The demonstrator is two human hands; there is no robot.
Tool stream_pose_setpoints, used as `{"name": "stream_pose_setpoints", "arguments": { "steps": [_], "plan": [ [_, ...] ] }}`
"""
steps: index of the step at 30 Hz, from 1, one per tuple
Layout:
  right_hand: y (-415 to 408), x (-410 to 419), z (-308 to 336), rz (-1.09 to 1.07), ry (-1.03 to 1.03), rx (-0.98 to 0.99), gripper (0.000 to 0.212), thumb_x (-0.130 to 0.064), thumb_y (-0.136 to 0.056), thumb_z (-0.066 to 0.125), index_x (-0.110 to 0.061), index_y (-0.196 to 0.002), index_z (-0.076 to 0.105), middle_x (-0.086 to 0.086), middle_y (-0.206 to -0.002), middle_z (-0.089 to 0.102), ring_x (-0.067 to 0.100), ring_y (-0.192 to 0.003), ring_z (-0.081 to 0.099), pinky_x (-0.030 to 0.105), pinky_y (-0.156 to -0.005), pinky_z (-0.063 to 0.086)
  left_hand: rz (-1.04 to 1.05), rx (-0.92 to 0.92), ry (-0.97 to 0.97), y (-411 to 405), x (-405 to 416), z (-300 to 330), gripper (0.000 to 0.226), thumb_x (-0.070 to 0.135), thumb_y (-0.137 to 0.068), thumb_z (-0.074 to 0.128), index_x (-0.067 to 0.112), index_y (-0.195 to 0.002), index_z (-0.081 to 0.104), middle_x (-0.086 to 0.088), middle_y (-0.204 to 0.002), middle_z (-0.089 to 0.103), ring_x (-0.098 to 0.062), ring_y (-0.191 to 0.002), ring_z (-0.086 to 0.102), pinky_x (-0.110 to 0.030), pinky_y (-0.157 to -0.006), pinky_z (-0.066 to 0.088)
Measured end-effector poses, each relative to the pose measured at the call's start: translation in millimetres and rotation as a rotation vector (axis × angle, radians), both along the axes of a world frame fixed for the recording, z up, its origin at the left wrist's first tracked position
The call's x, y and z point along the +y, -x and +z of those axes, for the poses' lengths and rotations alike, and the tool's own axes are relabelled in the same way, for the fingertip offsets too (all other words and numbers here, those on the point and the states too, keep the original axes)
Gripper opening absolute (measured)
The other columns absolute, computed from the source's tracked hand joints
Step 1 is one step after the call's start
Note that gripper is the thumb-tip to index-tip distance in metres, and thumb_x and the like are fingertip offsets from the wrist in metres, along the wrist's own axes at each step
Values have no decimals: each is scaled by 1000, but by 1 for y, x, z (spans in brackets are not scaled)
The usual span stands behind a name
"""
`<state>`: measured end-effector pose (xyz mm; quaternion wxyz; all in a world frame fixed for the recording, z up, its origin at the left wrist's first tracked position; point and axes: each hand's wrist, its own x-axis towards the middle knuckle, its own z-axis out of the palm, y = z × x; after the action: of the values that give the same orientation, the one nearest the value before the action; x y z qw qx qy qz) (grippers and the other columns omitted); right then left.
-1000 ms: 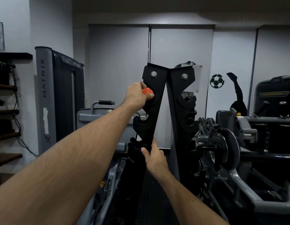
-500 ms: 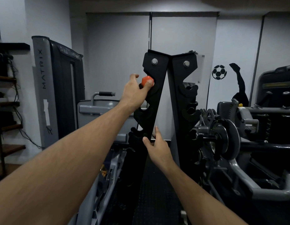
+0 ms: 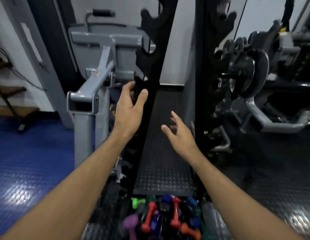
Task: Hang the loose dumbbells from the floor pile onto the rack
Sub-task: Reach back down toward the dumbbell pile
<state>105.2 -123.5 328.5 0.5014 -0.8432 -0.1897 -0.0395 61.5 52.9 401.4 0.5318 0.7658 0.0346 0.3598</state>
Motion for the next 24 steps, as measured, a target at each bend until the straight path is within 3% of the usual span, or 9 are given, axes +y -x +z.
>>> {"name": "stream_pose_setpoints", "arguments": {
  "steps": [3, 7, 11, 15, 19, 22, 24],
  "plan": [
    [19, -11, -67, 28, 38, 169, 74, -49, -99, 60, -33, -162, 24, -7, -159, 42, 10, -134, 50, 27, -104, 41, -9, 177, 18, 18, -6, -84, 60, 54, -96, 56, 24, -147, 45, 6, -143, 56, -9, -132, 53, -37, -114, 43],
    [43, -24, -147, 10, 130, 339, 74, -48, -99, 61, -29, -161, 27, -3, -157, 45, 13, -131, 53, 27, -104, 41, -11, 391, 91, 43, -14, -173, 60, 45, -103, 54, 20, -154, 37, 5, -153, 46, -12, -136, 48, -33, -113, 40],
    [68, -36, -228, 27, 260, 508, 73, -51, -98, 60, -25, -160, 31, 2, -157, 45, 19, -139, 49, 37, -114, 41, -13, 575, 234, 68, -26, -255, 54, 33, -104, 56, 11, -150, 40, 9, -132, 56, -11, -120, 58, -10, -92, 42],
    [86, -52, -295, -8, 384, 623, 69, -47, -97, 62, -19, -156, 40, 5, -151, 53, 22, -137, 51, 28, -105, 38, 29, 822, 343, 87, -36, -328, 52, 38, -102, 59, 13, -146, 45, -4, -137, 58, -15, -111, 56, -23, -91, 41],
    [84, -60, -332, -35, 447, 689, 57, -37, -99, 61, -17, -150, 48, 9, -127, 68, 26, -115, 64, 33, -96, 49, 106, 973, 560, 98, -54, -387, 26, 28, -104, 56, 12, -124, 56, -2, -108, 63, -8, -77, 56, -10, -50, 44],
    [75, -49, -352, 0, 514, 636, 55, -37, -99, 60, -18, -150, 49, 7, -134, 65, 24, -122, 62, 33, -100, 47, 193, 1047, 853, 106, -65, -427, 20, 30, -103, 56, 13, -96, 64, -6, -81, 62, -16, -68, 54, -28, -54, 41],
    [63, -33, -369, 32, 556, 515, 49, -35, -98, 59, -16, -144, 56, 6, -136, 63, 25, -125, 58, 36, -105, 47, 274, 1051, 960, 108, -67, -450, 25, 32, -101, 57, 10, -92, 65, -2, -70, 55, -15, -61, 48, -28, -52, 34]
  ]
}}
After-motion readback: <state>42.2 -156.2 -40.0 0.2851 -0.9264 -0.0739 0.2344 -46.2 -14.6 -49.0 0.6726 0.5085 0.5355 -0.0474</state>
